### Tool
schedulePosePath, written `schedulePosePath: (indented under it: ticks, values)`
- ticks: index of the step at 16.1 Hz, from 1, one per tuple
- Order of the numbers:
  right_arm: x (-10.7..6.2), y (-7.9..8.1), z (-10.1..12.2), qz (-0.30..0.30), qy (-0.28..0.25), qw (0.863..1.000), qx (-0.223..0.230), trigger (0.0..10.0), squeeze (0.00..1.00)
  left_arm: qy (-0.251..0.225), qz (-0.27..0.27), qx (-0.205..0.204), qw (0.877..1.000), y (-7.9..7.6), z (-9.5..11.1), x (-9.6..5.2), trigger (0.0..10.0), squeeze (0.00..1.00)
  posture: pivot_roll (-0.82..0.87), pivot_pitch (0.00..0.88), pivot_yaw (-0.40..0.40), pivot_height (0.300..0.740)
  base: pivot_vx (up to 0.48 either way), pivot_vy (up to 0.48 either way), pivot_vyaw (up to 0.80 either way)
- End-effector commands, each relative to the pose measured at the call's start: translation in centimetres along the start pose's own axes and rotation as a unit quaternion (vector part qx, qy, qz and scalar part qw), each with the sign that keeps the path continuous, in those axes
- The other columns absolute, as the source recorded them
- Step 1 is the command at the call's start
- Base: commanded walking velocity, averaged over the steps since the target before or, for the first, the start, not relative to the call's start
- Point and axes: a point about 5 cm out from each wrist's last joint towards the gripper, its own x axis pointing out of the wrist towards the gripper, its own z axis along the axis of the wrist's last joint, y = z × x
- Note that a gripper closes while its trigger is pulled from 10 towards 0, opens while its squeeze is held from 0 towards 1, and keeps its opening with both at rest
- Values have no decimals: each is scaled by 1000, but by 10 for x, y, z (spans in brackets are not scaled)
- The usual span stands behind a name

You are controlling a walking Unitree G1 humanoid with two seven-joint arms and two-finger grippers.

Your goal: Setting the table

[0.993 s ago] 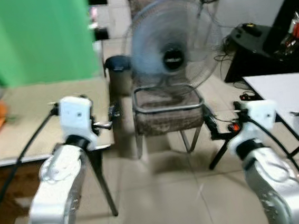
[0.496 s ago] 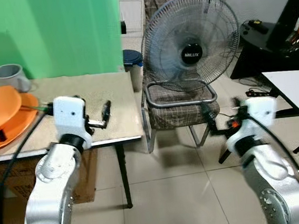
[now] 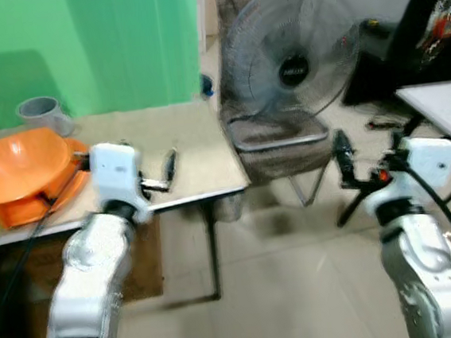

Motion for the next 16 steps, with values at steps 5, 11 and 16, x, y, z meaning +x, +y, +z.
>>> schedulePosePath:
  ticks: [5, 11, 16]
  values:
    - [-4, 13, -17, 35, 63, 996, 43, 10000, 1000, 0, 6, 6, 1000, 5, 3, -3, 10000, 0, 21, 14, -51, 740, 0, 0, 0]
    - [0, 8, -17, 14, 65, 996, 63, 10000, 1000, 4, 13, 4, 1000, 4, 0, -9, 10000, 0, 33, 2, -80, 740, 0, 0, 0]
    - [-1, 7, -20, 3, 58, 998, -5, 10000, 1000, 3, 16, 3, 1000, 4, 1, -10, 10000, 0, 33, 0, -73, 740, 0, 0, 0]
